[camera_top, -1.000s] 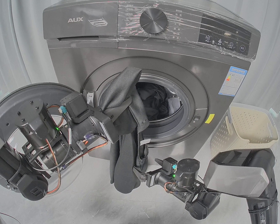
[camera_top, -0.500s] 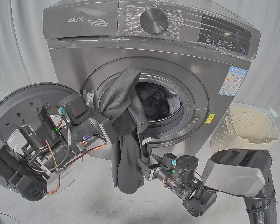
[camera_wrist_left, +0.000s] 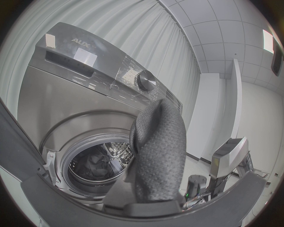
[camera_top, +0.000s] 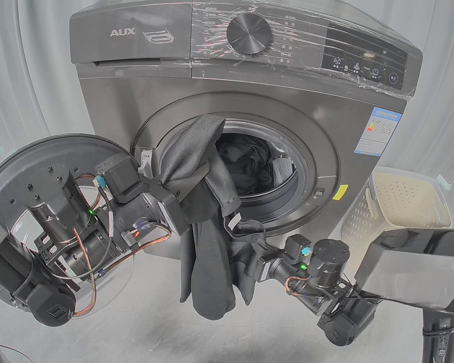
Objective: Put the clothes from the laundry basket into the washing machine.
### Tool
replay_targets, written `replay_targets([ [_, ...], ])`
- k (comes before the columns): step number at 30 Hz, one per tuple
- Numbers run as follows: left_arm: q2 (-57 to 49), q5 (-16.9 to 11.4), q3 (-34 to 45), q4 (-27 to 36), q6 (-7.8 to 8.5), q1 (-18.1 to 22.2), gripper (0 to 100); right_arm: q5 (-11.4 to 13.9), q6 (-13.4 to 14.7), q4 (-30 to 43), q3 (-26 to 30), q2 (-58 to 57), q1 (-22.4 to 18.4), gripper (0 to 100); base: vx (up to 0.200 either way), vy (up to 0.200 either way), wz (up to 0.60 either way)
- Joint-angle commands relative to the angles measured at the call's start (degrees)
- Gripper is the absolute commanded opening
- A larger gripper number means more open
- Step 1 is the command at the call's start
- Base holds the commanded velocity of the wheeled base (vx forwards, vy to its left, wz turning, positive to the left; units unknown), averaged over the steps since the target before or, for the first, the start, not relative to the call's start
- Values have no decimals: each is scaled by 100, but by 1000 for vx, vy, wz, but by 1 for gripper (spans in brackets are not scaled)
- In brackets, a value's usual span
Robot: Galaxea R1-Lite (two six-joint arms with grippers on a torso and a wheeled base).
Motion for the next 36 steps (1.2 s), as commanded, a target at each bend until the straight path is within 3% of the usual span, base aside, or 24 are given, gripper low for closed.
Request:
replay_targets([
  [1,-8,31,96,-3,-32,31,0,33,-35,8,529,-968,-318,0,0,0,0],
  [7,-113,-4,210,-3,-6,137,0,86,-62,34,942,-1724,-670,0,0,0,0],
  [14,-315,-48,404,-3,3,224,0,323,-53,96,1065,-2559,-977,0,0,0,0],
  [23,-306,-39,676,-30,-23,567,0,411,35,96,1109,-3210,-986,0,0,0,0],
  [25,-280,-39,702,-39,47,629,0,411,35,105,1004,-3262,-986,0,0,0,0],
  [36,-385,-39,755,-39,91,681,0,341,35,105,863,-3429,-942,0,0,0,0],
])
